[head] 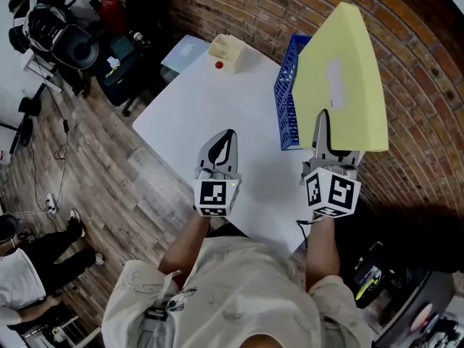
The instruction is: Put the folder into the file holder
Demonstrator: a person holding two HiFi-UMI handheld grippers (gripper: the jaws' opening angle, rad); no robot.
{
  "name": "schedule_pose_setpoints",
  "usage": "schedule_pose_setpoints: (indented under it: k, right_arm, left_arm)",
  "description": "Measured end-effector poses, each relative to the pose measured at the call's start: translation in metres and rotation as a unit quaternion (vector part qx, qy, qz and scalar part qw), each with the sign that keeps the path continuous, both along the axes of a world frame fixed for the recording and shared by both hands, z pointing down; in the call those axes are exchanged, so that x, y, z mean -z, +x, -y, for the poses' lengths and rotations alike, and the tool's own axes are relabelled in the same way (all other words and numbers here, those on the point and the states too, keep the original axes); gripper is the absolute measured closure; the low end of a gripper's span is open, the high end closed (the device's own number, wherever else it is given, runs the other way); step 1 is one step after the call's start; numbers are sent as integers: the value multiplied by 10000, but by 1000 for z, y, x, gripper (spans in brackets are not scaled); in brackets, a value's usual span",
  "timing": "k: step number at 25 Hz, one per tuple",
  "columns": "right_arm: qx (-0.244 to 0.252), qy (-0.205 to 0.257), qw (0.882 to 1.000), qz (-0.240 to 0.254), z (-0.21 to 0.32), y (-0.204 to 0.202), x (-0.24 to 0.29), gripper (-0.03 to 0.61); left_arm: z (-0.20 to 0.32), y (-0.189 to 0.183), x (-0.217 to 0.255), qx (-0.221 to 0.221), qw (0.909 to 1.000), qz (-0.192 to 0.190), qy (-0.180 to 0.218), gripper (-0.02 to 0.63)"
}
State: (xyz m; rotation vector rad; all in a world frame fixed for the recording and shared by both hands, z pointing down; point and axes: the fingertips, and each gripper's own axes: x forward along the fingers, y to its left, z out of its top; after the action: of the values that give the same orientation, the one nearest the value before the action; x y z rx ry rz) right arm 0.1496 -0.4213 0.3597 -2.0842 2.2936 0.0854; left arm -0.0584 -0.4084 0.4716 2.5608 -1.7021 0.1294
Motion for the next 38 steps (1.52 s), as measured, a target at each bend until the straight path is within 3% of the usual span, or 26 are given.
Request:
schedule_pose_setpoints:
  k: [8,23,38]
  right_arm:
    - [-65,-288,9996,6,17,5,-28,428]
    - [-10,-227,9997,121,47,6,-32,430]
    - [-27,-886,9959,170,55,7,-103,428]
  left_arm:
    - [1,0,-14,-2,9998,51,-179,598]
    - [-1,27,-33,-267,9987,178,-402,598]
    - [-3,30,-33,-140,9986,359,-369,598]
